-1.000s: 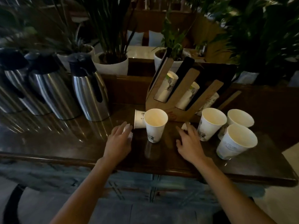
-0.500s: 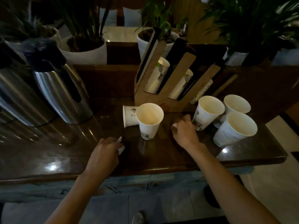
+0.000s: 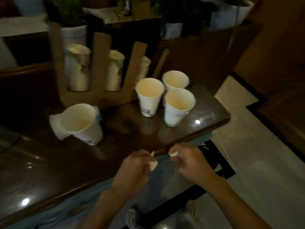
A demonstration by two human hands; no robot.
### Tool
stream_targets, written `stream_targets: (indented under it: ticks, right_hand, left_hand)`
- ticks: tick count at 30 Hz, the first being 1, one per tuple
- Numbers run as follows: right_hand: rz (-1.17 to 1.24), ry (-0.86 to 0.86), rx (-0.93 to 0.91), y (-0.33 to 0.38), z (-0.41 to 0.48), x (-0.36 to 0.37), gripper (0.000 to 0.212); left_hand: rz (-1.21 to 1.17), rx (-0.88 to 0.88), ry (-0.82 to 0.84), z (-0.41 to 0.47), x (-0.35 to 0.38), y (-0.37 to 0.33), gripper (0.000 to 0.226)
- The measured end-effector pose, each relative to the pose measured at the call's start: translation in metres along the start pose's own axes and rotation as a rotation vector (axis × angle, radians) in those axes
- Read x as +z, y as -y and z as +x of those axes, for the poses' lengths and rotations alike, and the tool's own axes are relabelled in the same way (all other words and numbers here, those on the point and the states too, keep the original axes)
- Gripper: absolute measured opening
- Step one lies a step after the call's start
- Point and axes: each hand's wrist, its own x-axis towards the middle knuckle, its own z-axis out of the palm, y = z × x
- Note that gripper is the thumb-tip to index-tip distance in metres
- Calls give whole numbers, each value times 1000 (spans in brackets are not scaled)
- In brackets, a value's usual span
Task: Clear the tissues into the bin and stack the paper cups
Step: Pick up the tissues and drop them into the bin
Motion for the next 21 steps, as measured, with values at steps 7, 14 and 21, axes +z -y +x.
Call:
stream_targets:
  ticks: [7,14,21]
  right_hand:
    - [20,-89,178,-143,-31,-48,16]
    - [121,-105,352,-297,-28,-60,14]
    - [259,-87,517,-429,5,-25,13]
  left_hand:
    - [-34,135,161,108,114,-91,22]
    - [-68,41,225,201,251,-145,21]
    - [-50,-77,407,281,388,-129,12]
